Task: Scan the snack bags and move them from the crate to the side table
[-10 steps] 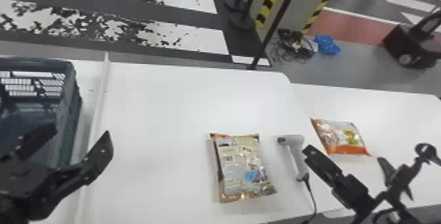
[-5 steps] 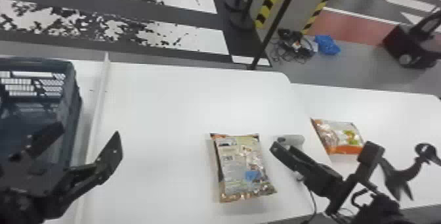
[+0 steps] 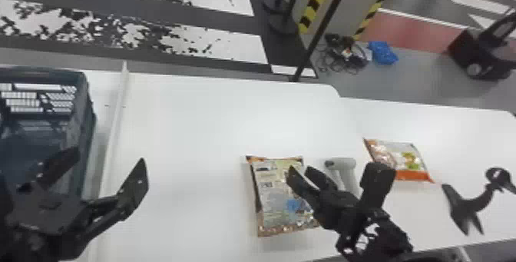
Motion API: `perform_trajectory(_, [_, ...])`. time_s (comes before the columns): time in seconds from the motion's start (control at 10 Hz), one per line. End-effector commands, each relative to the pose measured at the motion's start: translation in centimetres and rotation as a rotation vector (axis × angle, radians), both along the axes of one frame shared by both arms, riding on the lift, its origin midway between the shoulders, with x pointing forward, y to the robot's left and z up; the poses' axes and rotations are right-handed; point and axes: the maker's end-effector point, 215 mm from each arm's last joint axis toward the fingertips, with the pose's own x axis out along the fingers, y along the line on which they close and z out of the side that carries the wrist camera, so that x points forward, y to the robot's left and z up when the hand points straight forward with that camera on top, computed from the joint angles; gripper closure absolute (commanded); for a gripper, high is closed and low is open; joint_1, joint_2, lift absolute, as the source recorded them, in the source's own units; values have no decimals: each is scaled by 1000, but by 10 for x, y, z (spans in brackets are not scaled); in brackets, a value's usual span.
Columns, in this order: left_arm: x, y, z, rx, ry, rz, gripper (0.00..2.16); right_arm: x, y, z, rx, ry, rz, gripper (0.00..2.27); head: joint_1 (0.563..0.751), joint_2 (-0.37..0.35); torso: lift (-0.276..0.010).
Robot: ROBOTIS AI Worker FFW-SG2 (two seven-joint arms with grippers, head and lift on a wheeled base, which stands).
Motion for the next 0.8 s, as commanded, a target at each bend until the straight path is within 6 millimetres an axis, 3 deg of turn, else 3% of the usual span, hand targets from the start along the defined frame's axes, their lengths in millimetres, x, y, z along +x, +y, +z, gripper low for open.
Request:
perform_trajectory(0.0, [-1, 0, 0, 2, 0, 0, 19, 8, 10, 7, -20, -31, 19, 2246, 695, -331, -87])
perform_trajectory(0.7, [-2, -1, 0, 1, 0, -5, 19, -1, 33, -32, -110, -52, 16, 2246, 695, -290, -87])
